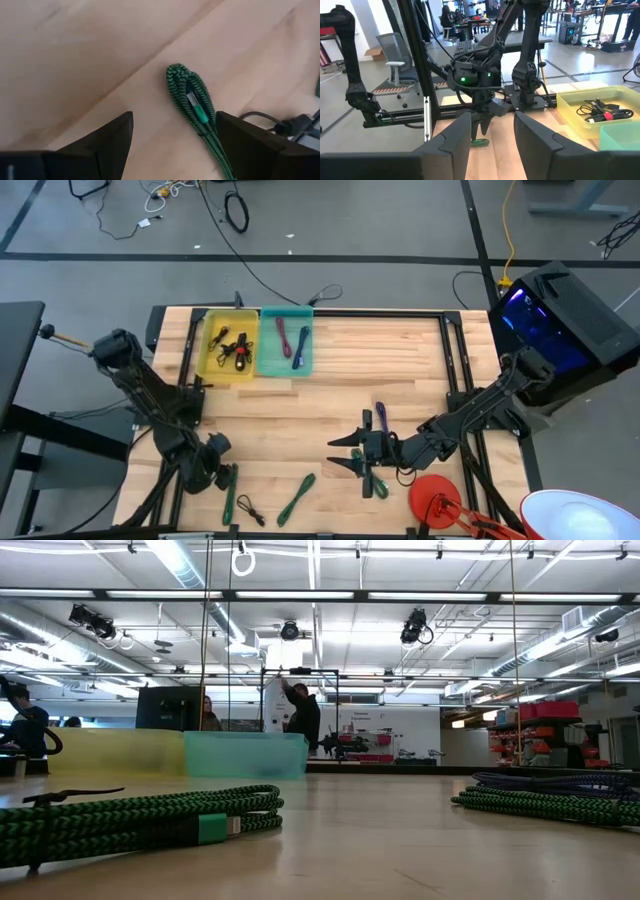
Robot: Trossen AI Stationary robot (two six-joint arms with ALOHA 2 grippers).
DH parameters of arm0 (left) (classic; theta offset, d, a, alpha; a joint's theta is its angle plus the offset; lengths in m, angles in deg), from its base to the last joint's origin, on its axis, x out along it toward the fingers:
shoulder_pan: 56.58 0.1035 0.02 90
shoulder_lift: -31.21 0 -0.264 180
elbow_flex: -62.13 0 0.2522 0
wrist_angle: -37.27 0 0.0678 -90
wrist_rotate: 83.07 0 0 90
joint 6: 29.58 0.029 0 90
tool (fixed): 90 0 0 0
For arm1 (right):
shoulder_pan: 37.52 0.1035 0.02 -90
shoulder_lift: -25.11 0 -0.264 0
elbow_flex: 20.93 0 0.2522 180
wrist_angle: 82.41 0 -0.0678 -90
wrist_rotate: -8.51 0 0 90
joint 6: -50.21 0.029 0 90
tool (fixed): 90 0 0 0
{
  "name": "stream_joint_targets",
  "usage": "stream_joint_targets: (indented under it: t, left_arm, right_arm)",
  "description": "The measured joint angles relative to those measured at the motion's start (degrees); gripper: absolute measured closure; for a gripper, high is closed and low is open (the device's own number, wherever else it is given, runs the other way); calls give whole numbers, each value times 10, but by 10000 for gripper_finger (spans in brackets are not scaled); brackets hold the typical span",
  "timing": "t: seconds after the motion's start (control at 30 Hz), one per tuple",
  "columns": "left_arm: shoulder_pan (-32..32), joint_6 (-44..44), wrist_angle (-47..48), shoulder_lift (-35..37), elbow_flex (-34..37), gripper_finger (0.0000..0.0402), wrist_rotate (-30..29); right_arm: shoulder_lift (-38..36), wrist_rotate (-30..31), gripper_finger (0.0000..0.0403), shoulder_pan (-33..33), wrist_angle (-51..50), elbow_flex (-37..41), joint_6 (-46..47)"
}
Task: Pick & Place USB Port
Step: Put the green charger cable into the green bin
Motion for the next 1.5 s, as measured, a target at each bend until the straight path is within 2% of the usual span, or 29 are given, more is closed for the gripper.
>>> stream_joint_targets:
  t: [0.2, 0.4, 0.5, 0.67, 0.87, 0.97, 1.1, 1.13, 1.4, 1.5]
  left_arm:
    - [0, 14, -106, -42, 0, 113, -20]
    - [0, 6, -97, -76, -5, 115, 3]
    - [1, 2, -94, -77, -5, 128, 8]
    - [1, 3, -93, -78, -3, 168, 17]
    - [9, 48, -84, -79, -2, 233, 30]
    - [14, 58, -76, -79, -2, 280, 35]
    - [14, 74, -79, -81, -1, 370, 34]
    - [14, 80, -83, -81, -1, 380, 32]
    - [14, 113, -102, -65, 1, 381, 18]
    - [14, 132, -91, -31, 4, 381, -20]
  right_arm:
    - [0, 0, 253, 0, 15, 0, -2]
    - [0, 0, 253, 0, 17, 0, -2]
    - [0, 0, 253, 0, 17, 0, -2]
    - [0, 0, 253, 0, 18, 0, -2]
    - [0, 0, 253, 0, 18, 0, -2]
    - [0, 0, 253, 0, 18, 0, -2]
    - [0, 0, 253, 0, 19, 0, -2]
    - [0, 0, 253, 0, 18, 0, -2]
    - [0, 0, 253, 0, 19, 0, -2]
    - [0, 0, 253, 0, 19, 0, -2]
